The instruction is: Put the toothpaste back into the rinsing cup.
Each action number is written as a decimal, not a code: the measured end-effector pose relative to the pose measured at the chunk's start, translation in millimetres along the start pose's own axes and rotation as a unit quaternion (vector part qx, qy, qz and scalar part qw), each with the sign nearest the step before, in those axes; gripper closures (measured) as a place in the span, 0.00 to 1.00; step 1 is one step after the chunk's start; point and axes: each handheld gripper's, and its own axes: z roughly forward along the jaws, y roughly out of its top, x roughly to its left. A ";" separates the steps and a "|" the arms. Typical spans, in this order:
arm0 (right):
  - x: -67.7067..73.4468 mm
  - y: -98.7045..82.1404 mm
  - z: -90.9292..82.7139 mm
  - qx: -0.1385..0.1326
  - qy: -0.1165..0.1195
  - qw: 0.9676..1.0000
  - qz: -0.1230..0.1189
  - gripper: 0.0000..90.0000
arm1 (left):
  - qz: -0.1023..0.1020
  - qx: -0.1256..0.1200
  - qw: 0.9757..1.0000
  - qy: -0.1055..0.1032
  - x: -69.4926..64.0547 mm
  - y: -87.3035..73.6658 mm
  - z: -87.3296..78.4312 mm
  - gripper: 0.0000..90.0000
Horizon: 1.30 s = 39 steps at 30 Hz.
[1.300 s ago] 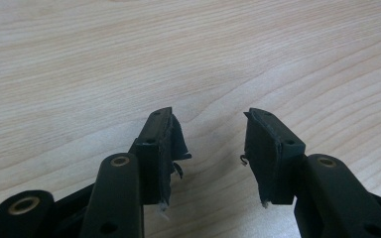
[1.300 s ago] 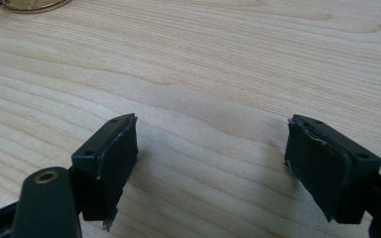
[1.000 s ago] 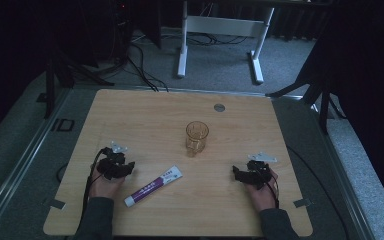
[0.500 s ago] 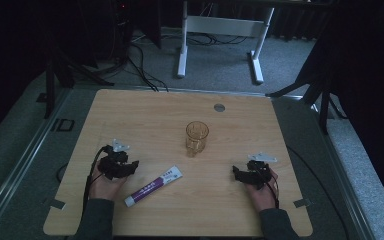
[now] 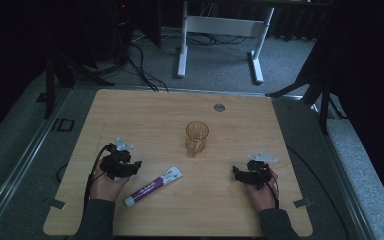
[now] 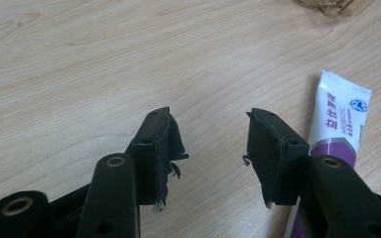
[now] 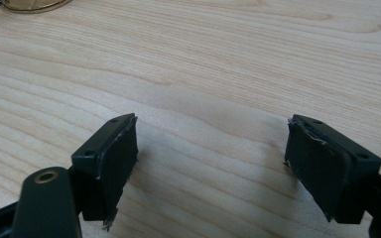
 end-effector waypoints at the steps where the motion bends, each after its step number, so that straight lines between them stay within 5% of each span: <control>1: 0.0 0.0 0.0 0.000 0.000 1.000 0.000 0.23 | 0.004 0.002 1.000 0.002 -0.9 0.4 -0.4 0.58; 23: 0.1 0.0 0.0 0.000 0.000 1.000 0.000 0.23 | 0.038 0.018 0.999 -0.017 -24.8 16.7 -12.0 0.58; 39: 0.1 0.0 0.0 0.000 0.000 1.000 0.001 0.23 | 0.086 0.043 0.994 -0.044 -41.1 25.5 -8.1 0.60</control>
